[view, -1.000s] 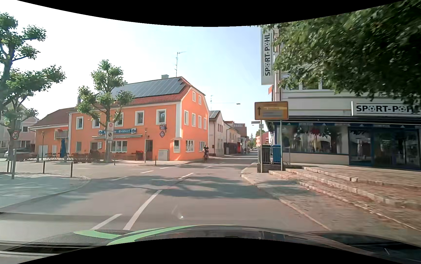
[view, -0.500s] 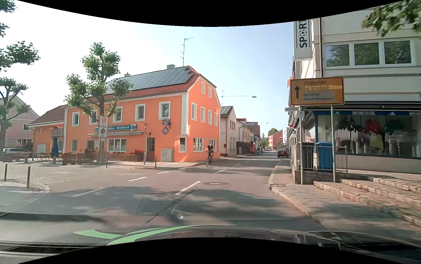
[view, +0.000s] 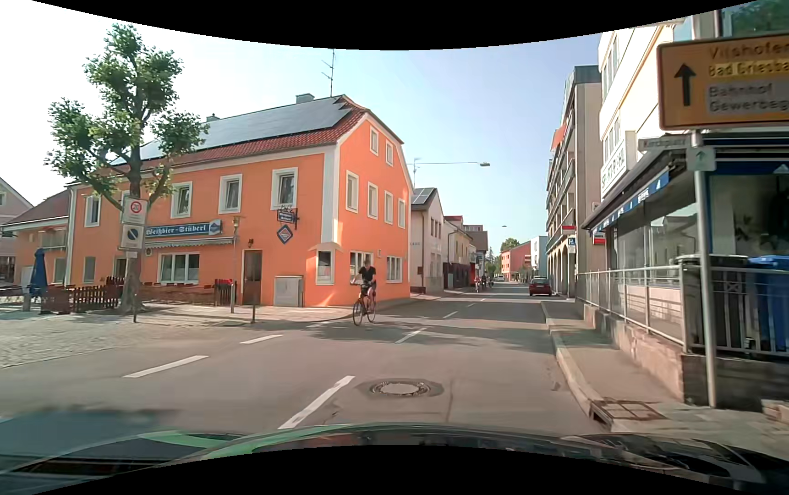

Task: Follow the waypoints while adhering to traffic rules and regulations

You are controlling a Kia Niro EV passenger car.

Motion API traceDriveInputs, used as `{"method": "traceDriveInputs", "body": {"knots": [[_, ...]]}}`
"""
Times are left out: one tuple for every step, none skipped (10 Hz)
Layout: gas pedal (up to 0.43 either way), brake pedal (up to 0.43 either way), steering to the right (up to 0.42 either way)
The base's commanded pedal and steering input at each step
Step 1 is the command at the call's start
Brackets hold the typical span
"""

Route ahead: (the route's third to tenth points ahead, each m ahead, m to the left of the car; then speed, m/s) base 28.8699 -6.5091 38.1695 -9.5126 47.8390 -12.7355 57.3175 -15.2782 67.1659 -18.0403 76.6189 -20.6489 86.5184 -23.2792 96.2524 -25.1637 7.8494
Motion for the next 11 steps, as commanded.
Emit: {"method": "traceDriveInputs", "body": {"knots": [[0.059, 0.0, 0.071], [0.059, 0.0, 0.09], [0.059, 0.0, 0.103], [0.059, 0.0, 0.107], [0.067, 0.0, 0.108], [0.087, 0.0, 0.111], [0.11, 0.0, 0.112], [0.11, 0.0, 0.112], [0.087, 0.0, 0.115], [0.087, 0.0, 0.116], [0.087, 0.0, 0.112]]}}
